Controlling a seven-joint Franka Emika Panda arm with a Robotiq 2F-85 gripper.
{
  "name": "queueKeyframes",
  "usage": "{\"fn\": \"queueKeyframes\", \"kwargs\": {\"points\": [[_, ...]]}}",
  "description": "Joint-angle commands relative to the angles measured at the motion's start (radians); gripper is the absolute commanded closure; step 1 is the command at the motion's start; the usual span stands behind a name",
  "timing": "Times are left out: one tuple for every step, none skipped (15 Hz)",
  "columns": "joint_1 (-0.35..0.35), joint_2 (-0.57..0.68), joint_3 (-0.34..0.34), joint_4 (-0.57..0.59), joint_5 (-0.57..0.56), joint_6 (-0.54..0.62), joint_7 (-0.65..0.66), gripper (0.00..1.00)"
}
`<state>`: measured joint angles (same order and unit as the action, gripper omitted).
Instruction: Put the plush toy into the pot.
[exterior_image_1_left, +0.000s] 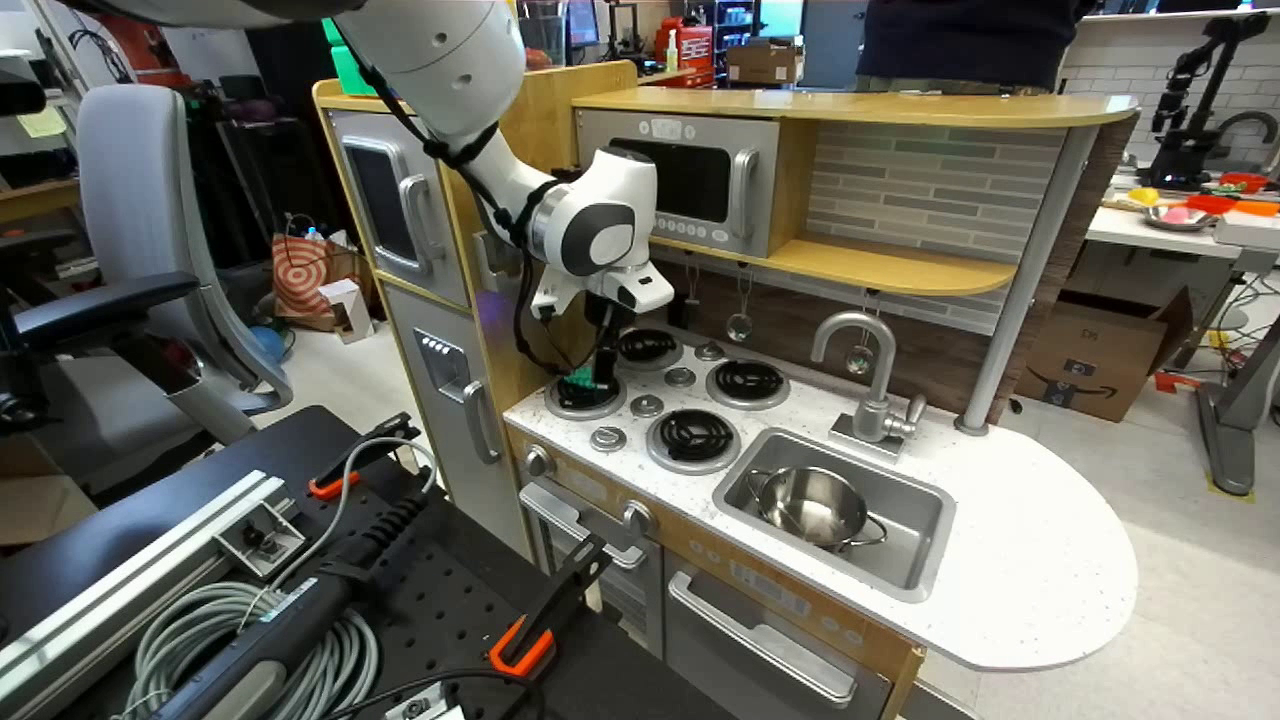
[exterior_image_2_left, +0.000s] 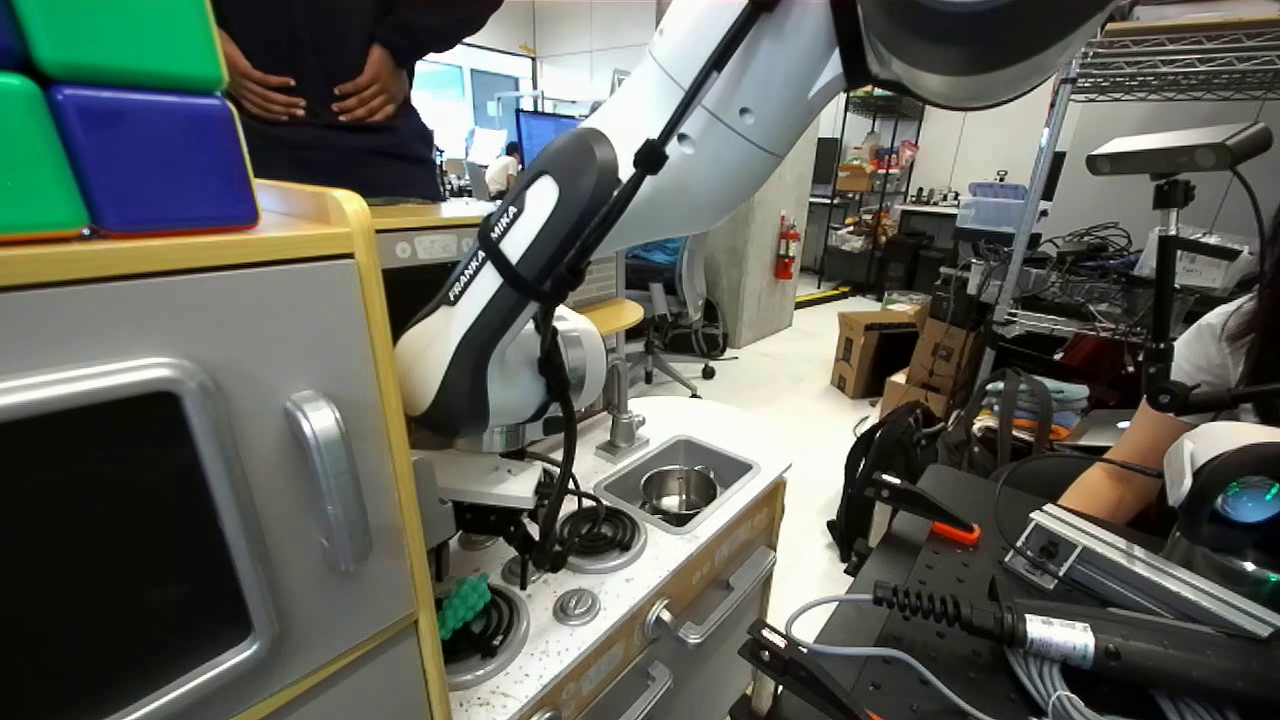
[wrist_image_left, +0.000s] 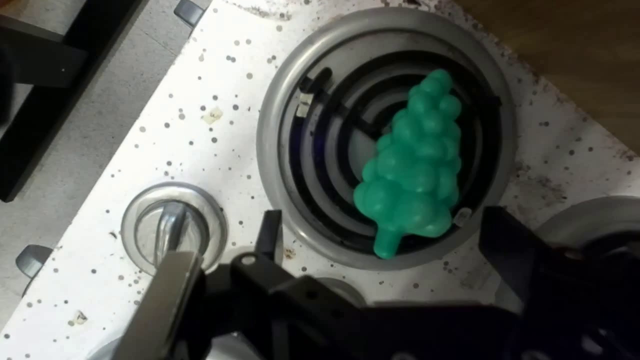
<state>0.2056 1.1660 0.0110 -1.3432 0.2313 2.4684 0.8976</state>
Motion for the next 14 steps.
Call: {"fn": "queueKeyframes", "kwargs": {"points": [[-0.010,0.056,0.017,0.100,-0.001,-0.062,-0.028,0.00],[-0.017,0.064,0.030,0.112,0.008,-0.062,-0.038,0.00],[-0.022,0.070,0.040,0.120,0.016,-0.061,-0.045,0.00],[-0.027,0.078,0.052,0.129,0.024,-0.052,-0.055,0.08],[-0.029,0.083,0.058,0.138,0.028,-0.053,-0.061,0.16],[-0.028,0.088,0.059,0.145,0.027,-0.058,-0.062,0.34],[-0.025,0.089,0.056,0.148,0.023,-0.069,-0.057,0.42],[-0.024,0.091,0.057,0.154,0.024,-0.075,-0.054,0.51],[-0.024,0.094,0.058,0.158,0.024,-0.079,-0.054,0.58],[-0.026,0.097,0.061,0.163,0.027,-0.085,-0.054,0.66],[-0.030,0.100,0.067,0.170,0.032,-0.094,-0.055,0.73],[-0.032,0.102,0.071,0.175,0.037,-0.100,-0.052,0.77],[-0.040,0.104,0.084,0.179,0.050,-0.114,-0.052,0.77],[-0.039,0.104,0.083,0.181,0.052,-0.120,-0.047,0.77]]}}
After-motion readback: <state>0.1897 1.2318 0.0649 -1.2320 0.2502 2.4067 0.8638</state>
